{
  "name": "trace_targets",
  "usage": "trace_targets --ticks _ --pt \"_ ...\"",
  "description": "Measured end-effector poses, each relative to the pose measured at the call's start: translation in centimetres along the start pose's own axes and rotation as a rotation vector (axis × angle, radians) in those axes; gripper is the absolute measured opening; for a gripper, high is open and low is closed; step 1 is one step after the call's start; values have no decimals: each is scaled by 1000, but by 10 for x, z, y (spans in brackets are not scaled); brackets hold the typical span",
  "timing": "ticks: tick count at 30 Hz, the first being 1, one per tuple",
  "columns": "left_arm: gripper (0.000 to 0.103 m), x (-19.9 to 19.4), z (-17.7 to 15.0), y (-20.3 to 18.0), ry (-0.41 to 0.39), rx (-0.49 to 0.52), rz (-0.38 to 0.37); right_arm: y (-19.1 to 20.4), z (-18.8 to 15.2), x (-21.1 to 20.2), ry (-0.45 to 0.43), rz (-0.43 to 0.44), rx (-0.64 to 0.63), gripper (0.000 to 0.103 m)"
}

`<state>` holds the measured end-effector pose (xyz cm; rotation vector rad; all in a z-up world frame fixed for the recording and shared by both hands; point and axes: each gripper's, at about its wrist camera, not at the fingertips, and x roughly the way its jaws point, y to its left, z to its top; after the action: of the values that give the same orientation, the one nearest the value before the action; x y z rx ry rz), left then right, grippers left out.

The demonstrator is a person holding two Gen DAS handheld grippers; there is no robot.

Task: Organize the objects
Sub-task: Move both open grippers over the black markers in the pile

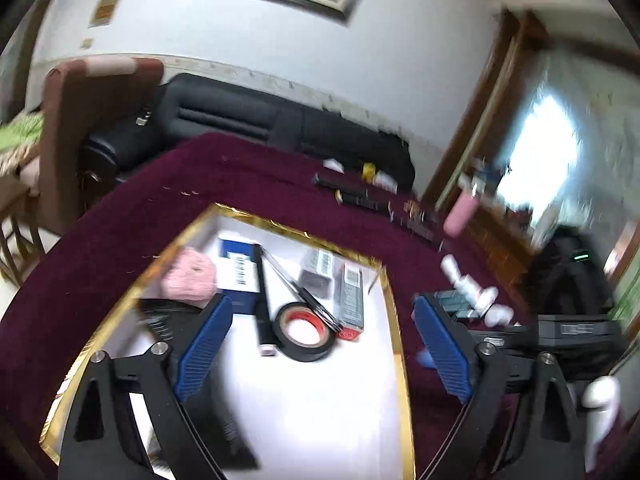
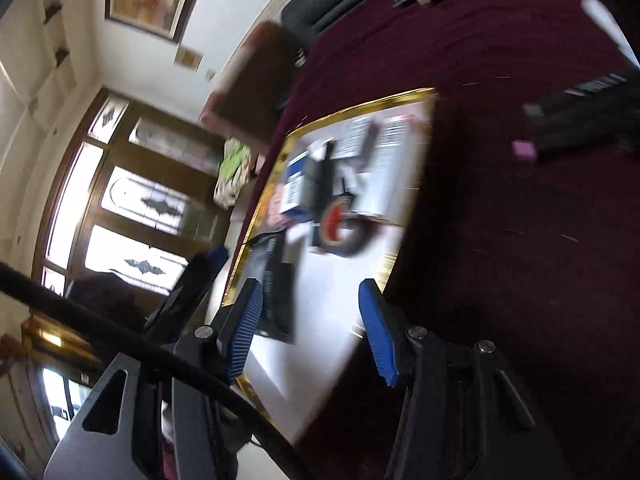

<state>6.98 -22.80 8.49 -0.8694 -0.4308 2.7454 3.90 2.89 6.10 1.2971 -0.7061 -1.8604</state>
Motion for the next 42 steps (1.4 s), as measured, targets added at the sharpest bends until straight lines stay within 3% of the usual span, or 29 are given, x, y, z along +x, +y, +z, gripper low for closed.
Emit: trace_targets --ticks 3,5,16,22,24,27,31,33,35,36,42 --pt "90 30 -5 -11 125 -51 -21 -26 -9 -33 -38 5 49 50" --pt "90 36 -11 -20 154 -69 -5 -43 -16 -53 -55 -2 76 50" --pt "89 67 -32 -82 246 -162 -52 -104 -38 -133 -194 32 174 50" --pt "90 61 -22 -96 214 -127 -56 -125 -51 -161 -253 18 195 51" --pt "101 52 -17 -104 191 -105 -138 -131 -52 -166 -269 4 199 51" --pt "101 47 -15 -112 215 -162 -362 -140 -52 -172 -294 -43 190 51" --pt "101 66 -39 -123 387 -280 -625 -143 -43 -178 -293 -188 122 51" --pt "101 70 -52 -132 424 -258 -598 -150 -43 -181 -305 -246 104 51" --pt "101 71 -63 -144 427 -135 -447 -155 -38 -185 -322 -279 105 51" --pt "101 72 -66 -147 429 -104 -414 -158 -36 -187 -331 -282 111 51" --pt "101 82 -84 -151 457 -9 -271 -154 -19 -186 -367 -336 127 51"
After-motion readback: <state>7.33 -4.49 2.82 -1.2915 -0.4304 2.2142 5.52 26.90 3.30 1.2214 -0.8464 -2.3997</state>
